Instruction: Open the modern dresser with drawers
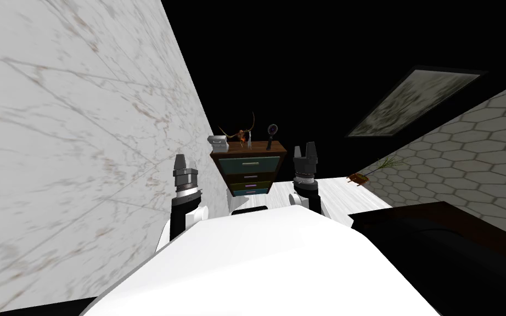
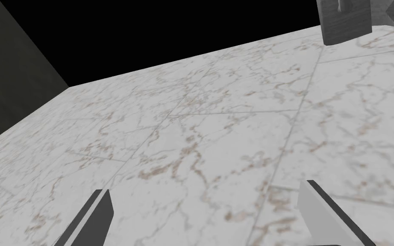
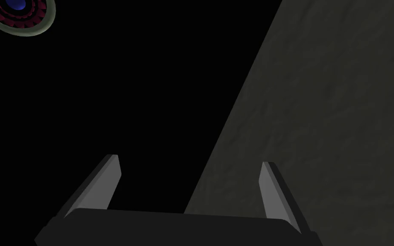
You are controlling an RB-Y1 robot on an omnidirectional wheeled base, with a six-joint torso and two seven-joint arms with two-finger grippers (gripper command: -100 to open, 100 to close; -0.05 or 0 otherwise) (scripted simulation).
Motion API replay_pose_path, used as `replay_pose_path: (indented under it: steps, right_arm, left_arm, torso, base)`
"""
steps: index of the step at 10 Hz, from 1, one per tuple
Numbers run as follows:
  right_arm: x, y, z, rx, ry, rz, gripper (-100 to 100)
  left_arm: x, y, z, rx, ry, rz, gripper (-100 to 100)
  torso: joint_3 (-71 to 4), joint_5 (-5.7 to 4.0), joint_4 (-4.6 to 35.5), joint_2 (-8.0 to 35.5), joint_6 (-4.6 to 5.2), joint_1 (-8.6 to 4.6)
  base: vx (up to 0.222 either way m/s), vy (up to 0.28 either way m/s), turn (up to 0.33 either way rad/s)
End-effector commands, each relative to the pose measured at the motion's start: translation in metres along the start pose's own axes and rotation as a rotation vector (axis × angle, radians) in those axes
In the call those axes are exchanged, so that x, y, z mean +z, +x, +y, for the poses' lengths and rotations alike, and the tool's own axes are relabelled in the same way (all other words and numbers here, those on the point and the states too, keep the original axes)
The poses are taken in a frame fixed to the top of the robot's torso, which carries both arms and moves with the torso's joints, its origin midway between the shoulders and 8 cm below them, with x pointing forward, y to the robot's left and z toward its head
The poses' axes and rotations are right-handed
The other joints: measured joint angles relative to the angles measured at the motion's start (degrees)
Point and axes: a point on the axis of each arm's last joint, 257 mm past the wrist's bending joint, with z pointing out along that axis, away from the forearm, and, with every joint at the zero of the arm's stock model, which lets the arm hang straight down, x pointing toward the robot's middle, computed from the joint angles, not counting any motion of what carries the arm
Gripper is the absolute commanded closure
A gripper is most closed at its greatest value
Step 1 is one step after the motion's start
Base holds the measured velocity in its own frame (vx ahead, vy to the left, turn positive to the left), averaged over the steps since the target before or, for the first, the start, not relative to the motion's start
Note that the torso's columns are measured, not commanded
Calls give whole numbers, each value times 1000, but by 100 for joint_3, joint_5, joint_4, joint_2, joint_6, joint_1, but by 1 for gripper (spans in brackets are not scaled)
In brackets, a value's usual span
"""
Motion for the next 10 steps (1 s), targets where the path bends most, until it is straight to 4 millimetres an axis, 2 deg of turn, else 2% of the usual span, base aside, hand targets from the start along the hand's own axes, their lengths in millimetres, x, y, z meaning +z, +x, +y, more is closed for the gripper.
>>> replay_pose_path:
  steps: [1, 9, 10]
  right_arm:
    - [0, 0, 0, 0, 0, 0, 0]
    - [0, 0, 0, 0, 0, 0, 0]
    - [0, 0, 0, 0, 0, 0, 0]
  left_arm:
    - [0, 0, 0, 0, 0, 0, 0]
    - [0, 0, 0, 0, 0, 0, 0]
    - [-1, 4, 2, 13, 3, 28, -100]
  torso:
    - [-467, 0, 235, 232, 0, 0]
    - [-7073, 0, 3537, 3539, 0, 0]
    - [-7919, 0, 3960, 3962, 0, 0]
  base:
    - [0, 0, 0]
    - [0, 0, 0]
    - [9, -4, 1]
